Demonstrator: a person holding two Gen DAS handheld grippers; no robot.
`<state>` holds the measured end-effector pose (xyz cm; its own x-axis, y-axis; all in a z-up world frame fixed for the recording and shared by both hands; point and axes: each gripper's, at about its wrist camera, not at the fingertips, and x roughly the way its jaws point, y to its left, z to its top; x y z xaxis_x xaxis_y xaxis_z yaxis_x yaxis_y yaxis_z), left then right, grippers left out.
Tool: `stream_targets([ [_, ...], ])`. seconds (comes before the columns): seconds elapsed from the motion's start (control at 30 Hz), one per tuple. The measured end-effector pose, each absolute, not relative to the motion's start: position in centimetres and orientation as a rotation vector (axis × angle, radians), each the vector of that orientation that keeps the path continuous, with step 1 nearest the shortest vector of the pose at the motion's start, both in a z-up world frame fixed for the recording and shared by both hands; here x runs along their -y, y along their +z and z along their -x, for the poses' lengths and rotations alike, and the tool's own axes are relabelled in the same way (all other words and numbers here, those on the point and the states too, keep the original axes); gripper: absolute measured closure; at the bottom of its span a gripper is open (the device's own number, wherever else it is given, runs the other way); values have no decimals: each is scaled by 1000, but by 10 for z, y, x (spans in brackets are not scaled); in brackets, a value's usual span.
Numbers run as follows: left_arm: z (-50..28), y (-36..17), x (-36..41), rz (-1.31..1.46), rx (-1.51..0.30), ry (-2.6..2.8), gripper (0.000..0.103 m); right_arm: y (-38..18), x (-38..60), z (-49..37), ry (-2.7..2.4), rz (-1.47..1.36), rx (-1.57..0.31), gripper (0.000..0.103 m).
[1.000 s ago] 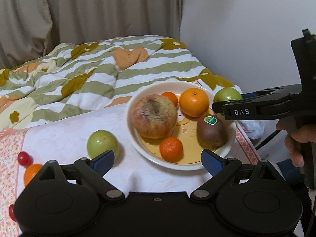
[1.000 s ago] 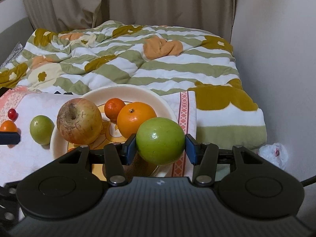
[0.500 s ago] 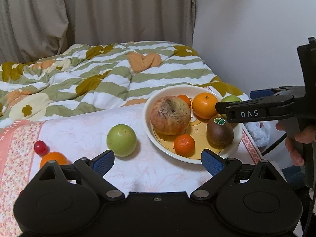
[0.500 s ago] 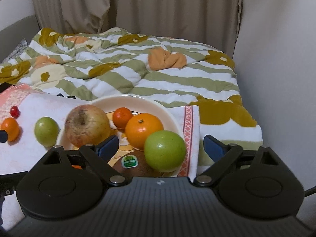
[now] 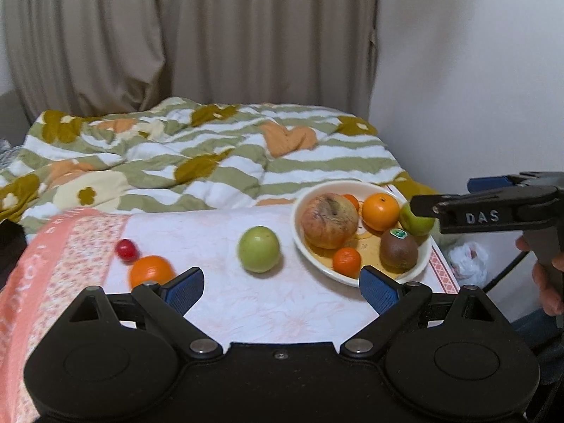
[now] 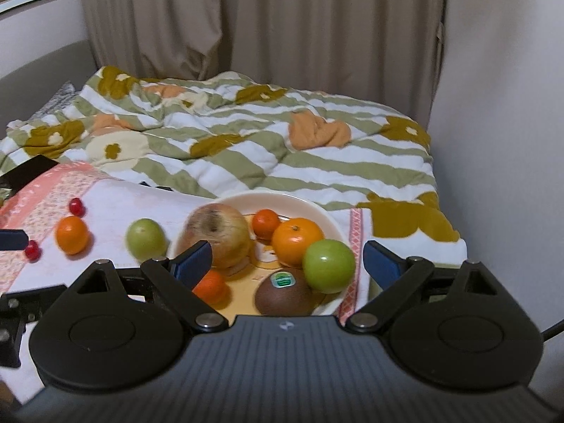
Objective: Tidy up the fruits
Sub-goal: 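Withdraw both grippers from the bowl toward the remaining fruit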
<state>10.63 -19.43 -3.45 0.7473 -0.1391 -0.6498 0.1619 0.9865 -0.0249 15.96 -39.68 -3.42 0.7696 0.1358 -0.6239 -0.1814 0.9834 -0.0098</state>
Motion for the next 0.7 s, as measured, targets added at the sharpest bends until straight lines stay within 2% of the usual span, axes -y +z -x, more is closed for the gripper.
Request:
stream_targets([
  [0.33,-71,-12,134,-15,-647,-26,5,-8,351,-128,258,64,-646,0],
  [0.7,-69,-14,46,-19,-659,0,5,-7,272,-123,234,42,-662,0],
])
